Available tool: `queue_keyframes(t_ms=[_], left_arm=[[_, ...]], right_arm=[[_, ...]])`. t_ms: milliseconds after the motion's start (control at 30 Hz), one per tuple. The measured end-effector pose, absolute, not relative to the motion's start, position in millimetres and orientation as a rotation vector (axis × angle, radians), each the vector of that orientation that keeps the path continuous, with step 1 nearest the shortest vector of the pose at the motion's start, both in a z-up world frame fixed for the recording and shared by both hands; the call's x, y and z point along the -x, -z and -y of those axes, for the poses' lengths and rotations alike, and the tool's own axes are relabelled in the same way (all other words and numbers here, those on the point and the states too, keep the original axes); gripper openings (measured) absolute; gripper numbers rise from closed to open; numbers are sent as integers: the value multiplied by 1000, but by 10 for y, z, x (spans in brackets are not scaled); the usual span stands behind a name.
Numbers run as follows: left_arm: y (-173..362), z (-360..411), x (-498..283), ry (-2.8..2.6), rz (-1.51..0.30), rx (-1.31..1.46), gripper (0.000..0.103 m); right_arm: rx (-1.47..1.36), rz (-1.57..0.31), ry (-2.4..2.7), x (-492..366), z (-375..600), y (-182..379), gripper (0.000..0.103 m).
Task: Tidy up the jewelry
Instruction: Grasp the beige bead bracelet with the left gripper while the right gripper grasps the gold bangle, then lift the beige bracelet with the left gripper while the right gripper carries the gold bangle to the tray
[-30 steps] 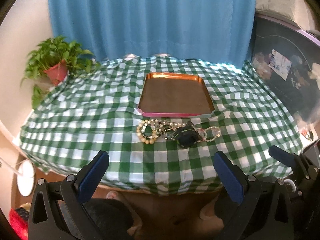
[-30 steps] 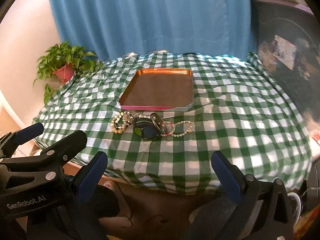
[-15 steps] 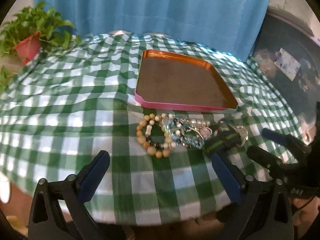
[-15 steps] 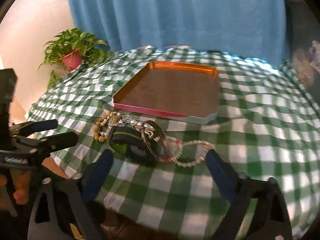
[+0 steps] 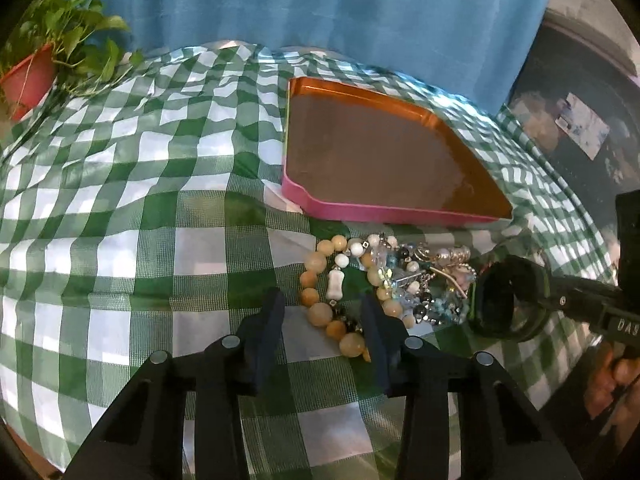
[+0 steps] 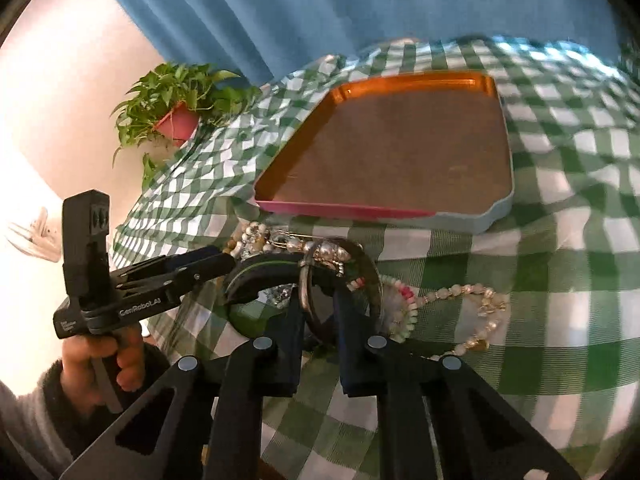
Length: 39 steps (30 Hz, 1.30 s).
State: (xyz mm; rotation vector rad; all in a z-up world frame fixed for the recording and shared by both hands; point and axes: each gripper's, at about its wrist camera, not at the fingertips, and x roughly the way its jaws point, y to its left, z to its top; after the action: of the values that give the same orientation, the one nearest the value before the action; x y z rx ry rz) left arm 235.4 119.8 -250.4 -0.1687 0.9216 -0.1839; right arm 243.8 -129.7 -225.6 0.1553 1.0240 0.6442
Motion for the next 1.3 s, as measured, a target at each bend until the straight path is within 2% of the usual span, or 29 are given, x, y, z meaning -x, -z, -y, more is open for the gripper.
queue_keyframes(t_ms=[33,67,700,1067,1300], left_arm=[[2506,-1214,-2349,166,-918,158,16],[2497,-1251,-2339,180,-915,193,13],[2054,-1570,-1886,107,-816,248,13],[1796,-1508,-1835,172,-805,345,13],[1544,-1393,-1822,177,-795,336,13]], right_arm=[[-163,-1023,-640,-2450,1315,2266,10],[-161,-1013,-625,-2446,1338,2258,7],[-84,-848,-570,-2112,1549,1587,6],[-95,-861,-485,-1965,1414,1702,6],[-83,-855,-464,-1905,1311,1572,6]])
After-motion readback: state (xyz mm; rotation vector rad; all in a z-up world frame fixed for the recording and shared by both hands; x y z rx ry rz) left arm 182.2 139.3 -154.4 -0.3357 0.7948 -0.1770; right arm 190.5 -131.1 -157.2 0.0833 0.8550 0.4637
